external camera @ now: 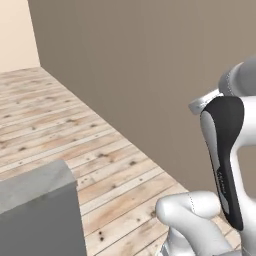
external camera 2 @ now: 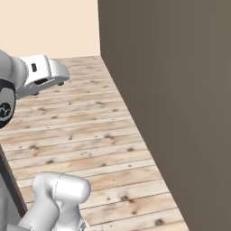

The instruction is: Retrieve the tupperware and aluminum foil from the cabinet and place them on the dining counter near the plate with steaks to prepare for storing leftovers.

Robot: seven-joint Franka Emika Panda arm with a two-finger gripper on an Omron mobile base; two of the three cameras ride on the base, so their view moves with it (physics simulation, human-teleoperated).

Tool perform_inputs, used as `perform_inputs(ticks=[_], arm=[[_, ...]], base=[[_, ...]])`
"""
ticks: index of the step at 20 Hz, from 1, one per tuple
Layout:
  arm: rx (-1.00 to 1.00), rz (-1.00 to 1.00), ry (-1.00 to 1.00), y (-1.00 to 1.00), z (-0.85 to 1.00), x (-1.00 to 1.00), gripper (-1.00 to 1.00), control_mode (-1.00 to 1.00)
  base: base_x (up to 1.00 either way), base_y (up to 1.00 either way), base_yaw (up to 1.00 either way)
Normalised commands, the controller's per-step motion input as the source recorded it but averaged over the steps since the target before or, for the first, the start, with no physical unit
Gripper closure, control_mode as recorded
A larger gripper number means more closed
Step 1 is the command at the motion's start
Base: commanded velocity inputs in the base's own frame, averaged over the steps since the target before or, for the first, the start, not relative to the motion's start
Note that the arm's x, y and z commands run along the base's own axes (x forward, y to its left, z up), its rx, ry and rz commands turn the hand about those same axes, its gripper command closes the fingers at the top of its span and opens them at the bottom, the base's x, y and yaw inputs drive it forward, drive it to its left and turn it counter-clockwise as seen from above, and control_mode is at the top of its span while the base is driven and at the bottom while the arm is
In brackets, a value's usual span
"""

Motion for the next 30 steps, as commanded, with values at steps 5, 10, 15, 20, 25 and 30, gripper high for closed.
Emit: perform_inputs(ticks=[5,10,15,20,25,30], arm=[[0.00,0.00,0.00,0.00,0.00,0.00,-1.00,1.00],[0.00,0.00,0.00,0.00,0.00,0.00,-1.00,1.00],[0.00,0.00,0.00,0.00,0.00,0.00,-1.00,1.00],[0.00,0.00,0.00,0.00,0.00,0.00,-1.00,1.00],[0.00,0.00,0.00,0.00,0.00,0.00,-1.00,1.00],[0.00,0.00,0.00,0.00,0.00,0.00,-1.00,1.00]], base=[[1.00,-0.34,0.00],[1.00,0.03,0.10],[1.00,0.09,0.21],[1.00,0.12,0.21],[1.00,0.20,0.29],[1.00,0.39,0.36]])
